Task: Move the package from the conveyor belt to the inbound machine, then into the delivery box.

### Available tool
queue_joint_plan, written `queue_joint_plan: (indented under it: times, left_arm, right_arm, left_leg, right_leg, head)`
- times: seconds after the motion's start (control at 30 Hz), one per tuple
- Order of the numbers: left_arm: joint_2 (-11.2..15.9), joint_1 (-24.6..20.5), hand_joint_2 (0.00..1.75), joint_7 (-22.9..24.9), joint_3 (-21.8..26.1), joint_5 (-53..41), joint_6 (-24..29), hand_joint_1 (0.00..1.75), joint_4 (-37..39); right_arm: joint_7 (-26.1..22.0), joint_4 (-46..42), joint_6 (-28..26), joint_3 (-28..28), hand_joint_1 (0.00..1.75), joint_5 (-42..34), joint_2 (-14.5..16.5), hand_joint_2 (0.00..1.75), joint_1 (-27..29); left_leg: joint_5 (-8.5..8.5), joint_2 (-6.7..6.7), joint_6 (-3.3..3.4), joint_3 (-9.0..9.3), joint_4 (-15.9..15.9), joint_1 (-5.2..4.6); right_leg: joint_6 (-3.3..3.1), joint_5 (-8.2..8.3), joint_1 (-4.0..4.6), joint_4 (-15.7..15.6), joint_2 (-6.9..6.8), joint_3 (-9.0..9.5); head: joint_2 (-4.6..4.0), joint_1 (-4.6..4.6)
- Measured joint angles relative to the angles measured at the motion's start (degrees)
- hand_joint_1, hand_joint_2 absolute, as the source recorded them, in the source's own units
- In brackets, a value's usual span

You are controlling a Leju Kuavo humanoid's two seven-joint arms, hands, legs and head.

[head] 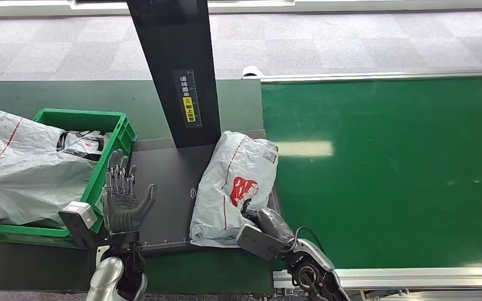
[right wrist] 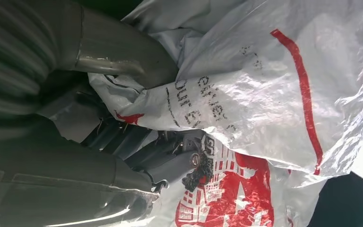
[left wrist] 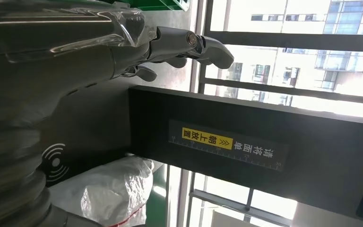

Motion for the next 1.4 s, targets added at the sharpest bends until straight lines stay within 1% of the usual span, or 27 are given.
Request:
queue_joint_plan:
  times: [0.17, 0.83, 0.93, 1.03, 1.1, 1.17, 1.23, 1.33, 1.4]
  left_arm:
    - [-0.01, 0.0, 1.75, 0.0, -0.07, 0.01, -0.02, 0.0, 0.0]
    - [-0.01, 0.02, 1.75, 0.0, -0.17, 0.01, 0.05, 0.0, 0.0]
    - [-0.01, 0.18, 1.75, 0.0, -0.16, 0.01, 0.2, 0.0, -0.02]
    - [-0.01, 0.33, 1.75, 0.0, -0.14, -0.01, 0.16, 0.0, -0.02]
    - [-0.02, 0.34, 1.75, 0.0, -0.13, -0.01, 0.07, 0.0, -0.02]
    - [-0.03, 0.34, 1.75, 0.0, -0.13, -0.01, -0.03, 0.0, -0.01]
    - [-0.03, 0.35, 1.75, 0.0, -0.14, -0.04, -0.09, 0.0, -0.02]
    - [-0.05, 0.62, 1.75, 0.0, -0.13, -0.4, -0.16, 0.0, -0.05]
    - [-0.09, 0.92, 1.75, 0.01, -0.13, -0.82, -0.25, 0.0, -0.16]
  right_arm:
    - [-0.93, -0.31, 0.99, 0.2, 1.75, -1.4, -0.31, 1.75, 0.27]
    - [-0.98, -0.66, 0.99, 0.58, 1.75, -1.72, -0.71, 1.75, 0.37]
    - [-2.3, -0.89, 1.11, 0.51, 1.75, -3.57, -0.96, 1.75, 0.63]
    - [-4.48, -1.79, 2.43, 0.41, 1.75, -6.21, -1.48, 1.75, 1.56]
    - [-5.03, -2.61, 3.26, 0.38, 1.75, -7.19, -1.8, 1.75, 2.22]
    - [-5.0, -3.34, 3.43, 0.32, 0.87, -7.66, -2.02, 1.75, 2.74]
    - [-4.53, -3.99, 2.45, 0.03, 0.0, -8.05, -2.14, 1.75, 3.26]
    - [-3.14, -5.46, -0.68, -1.34, 0.0, -8.7, -2.14, 1.75, 4.26]
    - [-2.39, -6.72, -1.47, -2.26, 0.0, -8.84, -2.16, 1.75, 4.89]
  left_leg:
    - [0.0, 0.0, 0.0, -0.04, 0.0, 0.0]
    - [-0.01, 0.0, 0.0, -0.09, 0.01, 0.0]
    - [-0.01, -0.02, 0.01, -0.11, 0.01, 0.0]
    - [-0.01, -0.03, 0.01, -0.17, 0.01, 0.0]
    - [-0.01, -0.03, 0.01, -0.22, 0.01, 0.0]
    - [-0.01, -0.03, 0.01, -0.26, 0.01, 0.0]
    - [-0.01, -0.04, 0.01, -0.3, 0.01, 0.0]
    - [-0.01, -0.07, 0.01, -0.35, 0.01, 0.0]
    - [-0.01, -0.06, 0.01, -0.37, 0.01, -0.01]
  right_leg:
    - [-0.01, 0.01, 0.0, 0.01, 0.0, -0.04]
    - [-0.01, 0.01, 0.0, 0.0, 0.0, -0.09]
    - [-0.01, 0.01, 0.0, 0.0, -0.01, -0.09]
    - [-0.01, 0.01, 0.0, 0.0, -0.01, -0.14]
    - [-0.01, 0.01, 0.0, 0.0, -0.01, -0.18]
    - [-0.01, 0.01, 0.0, 0.0, -0.02, -0.22]
    - [-0.01, 0.01, 0.0, 0.01, -0.02, -0.25]
    - [-0.01, 0.01, -0.01, 0.01, -0.02, -0.28]
    - [-0.01, 0.01, -0.01, 0.01, -0.02, -0.31]
  head:
    - [0.0, 0.01]
    - [0.0, -0.01]
    - [0.0, 0.01]
    - [0.0, 0.01]
    - [0.0, 0.01]
    - [0.0, 0.0]
    - [0.0, 0.0]
    - [0.0, 0.01]
    - [0.0, 0.01]
